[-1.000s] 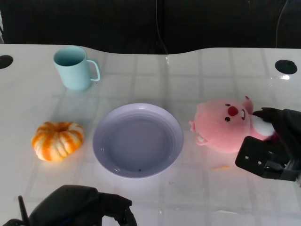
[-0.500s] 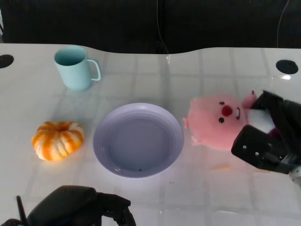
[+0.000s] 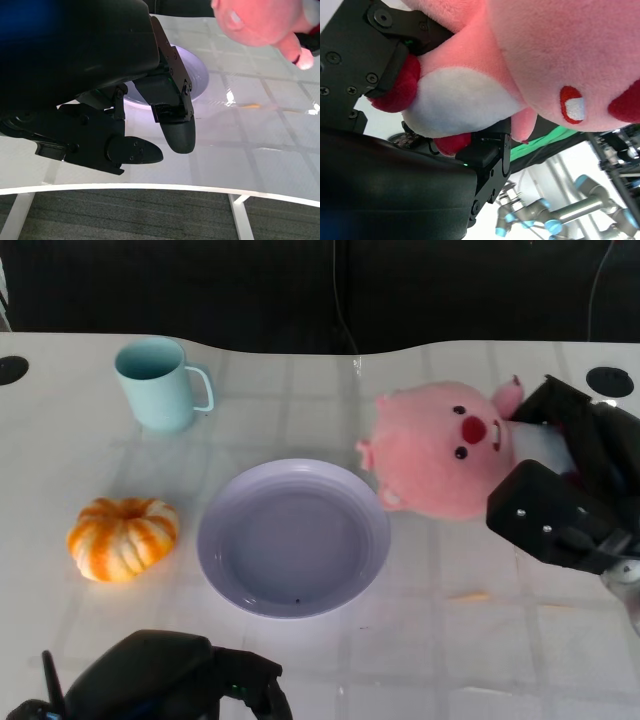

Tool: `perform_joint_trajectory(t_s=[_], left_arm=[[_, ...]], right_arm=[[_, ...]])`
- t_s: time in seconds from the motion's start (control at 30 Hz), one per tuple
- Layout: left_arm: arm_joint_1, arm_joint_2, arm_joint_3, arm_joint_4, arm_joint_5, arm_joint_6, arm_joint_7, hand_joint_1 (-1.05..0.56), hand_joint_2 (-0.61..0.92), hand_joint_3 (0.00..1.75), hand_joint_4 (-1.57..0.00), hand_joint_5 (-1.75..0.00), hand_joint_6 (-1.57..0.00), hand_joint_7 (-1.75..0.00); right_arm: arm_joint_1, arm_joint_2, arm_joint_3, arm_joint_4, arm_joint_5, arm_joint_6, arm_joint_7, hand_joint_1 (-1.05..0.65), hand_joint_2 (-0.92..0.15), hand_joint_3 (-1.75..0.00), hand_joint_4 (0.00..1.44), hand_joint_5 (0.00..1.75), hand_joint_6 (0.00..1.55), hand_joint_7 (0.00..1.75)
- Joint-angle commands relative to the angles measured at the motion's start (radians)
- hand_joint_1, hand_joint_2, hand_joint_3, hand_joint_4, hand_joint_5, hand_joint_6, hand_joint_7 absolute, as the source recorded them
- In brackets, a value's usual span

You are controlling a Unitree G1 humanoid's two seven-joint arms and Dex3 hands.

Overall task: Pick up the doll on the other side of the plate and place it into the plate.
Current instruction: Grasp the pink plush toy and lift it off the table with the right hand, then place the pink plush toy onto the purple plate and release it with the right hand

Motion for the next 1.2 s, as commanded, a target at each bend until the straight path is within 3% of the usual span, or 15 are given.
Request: perform_joint_trajectory(t_s=[0.03, 0.3, 0.57, 0.93, 0.97, 1.03, 1.07, 1.1, 1.17, 1.2], left_arm=[[-0.003, 0.006, -0.007, 0.006, 0.007, -0.003, 0.000, -0.18, 0.92, 0.27, -0.73, -1.17, -0.84, -0.66], [-0.009, -0.002, -0.024, 0.016, 0.032, -0.022, 0.015, -0.18, 0.92, 0.26, -0.75, -1.15, -0.86, -0.65], [-0.008, -0.021, -0.028, 0.019, 0.022, -0.024, 0.015, -0.16, 0.92, 0.25, -0.76, -1.14, -0.88, -0.63], [-0.015, -0.029, -0.037, 0.011, 0.030, -0.012, 0.007, -0.17, 0.92, 0.27, -0.76, -1.10, -0.88, -0.61], [-0.015, -0.031, -0.037, 0.013, 0.030, -0.016, 0.011, -0.17, 0.92, 0.27, -0.77, -1.10, -0.88, -0.61], [-0.014, -0.034, -0.038, 0.016, 0.032, -0.016, 0.013, -0.17, 0.92, 0.27, -0.77, -1.10, -0.88, -0.61], [-0.015, -0.035, -0.038, 0.016, 0.034, -0.015, 0.012, -0.18, 0.92, 0.28, -0.77, -1.10, -0.88, -0.60], [-0.016, -0.034, -0.039, 0.016, 0.036, -0.017, 0.011, -0.18, 0.92, 0.28, -0.77, -1.10, -0.88, -0.60], [-0.017, -0.032, -0.039, 0.015, 0.038, -0.024, 0.012, -0.18, 0.92, 0.28, -0.78, -1.11, -0.89, -0.60], [-0.018, -0.030, -0.039, 0.014, 0.039, -0.026, 0.011, -0.17, 0.92, 0.27, -0.78, -1.11, -0.89, -0.60]], right_arm=[[-0.002, 0.019, 0.004, -0.056, 0.020, -0.010, 0.044, -0.15, -0.30, -1.44, 0.92, 1.75, 0.78, 1.75], [-0.059, 0.113, 0.053, -0.105, -0.001, 0.044, 0.129, -0.14, -0.32, -1.38, 0.93, 1.75, 0.78, 1.75], [-0.137, 0.219, 0.124, -0.041, -0.030, 0.059, 0.156, -0.15, -0.34, -1.29, 0.94, 1.75, 0.78, 1.75], [-0.182, 0.291, 0.155, 0.075, -0.034, 0.030, 0.146, -0.14, -0.37, -1.21, 0.92, 1.75, 0.76, 1.72], [-0.183, 0.293, 0.155, 0.076, -0.032, 0.037, 0.154, -0.15, -0.38, -1.15, 0.89, 1.73, 0.76, 1.58], [-0.183, 0.294, 0.158, 0.068, -0.027, 0.058, 0.189, -0.16, -0.43, -1.02, 0.82, 1.63, 0.83, 1.06], [-0.184, 0.293, 0.159, 0.064, -0.026, 0.066, 0.206, -0.19, -0.51, -0.88, 0.77, 1.46, 0.84, 0.77], [-0.184, 0.288, 0.165, 0.056, -0.027, 0.079, 0.238, -0.20, -0.57, -0.79, 0.75, 1.36, 0.86, 0.62], [-0.185, 0.271, 0.189, 0.039, -0.046, 0.098, 0.294, -0.31, -0.79, -0.38, 0.59, 0.79, 0.71, 0.22], [-0.185, 0.260, 0.203, 0.029, -0.060, 0.105, 0.319, -0.35, -0.86, -0.26, 0.53, 0.64, 0.65, 0.12]])
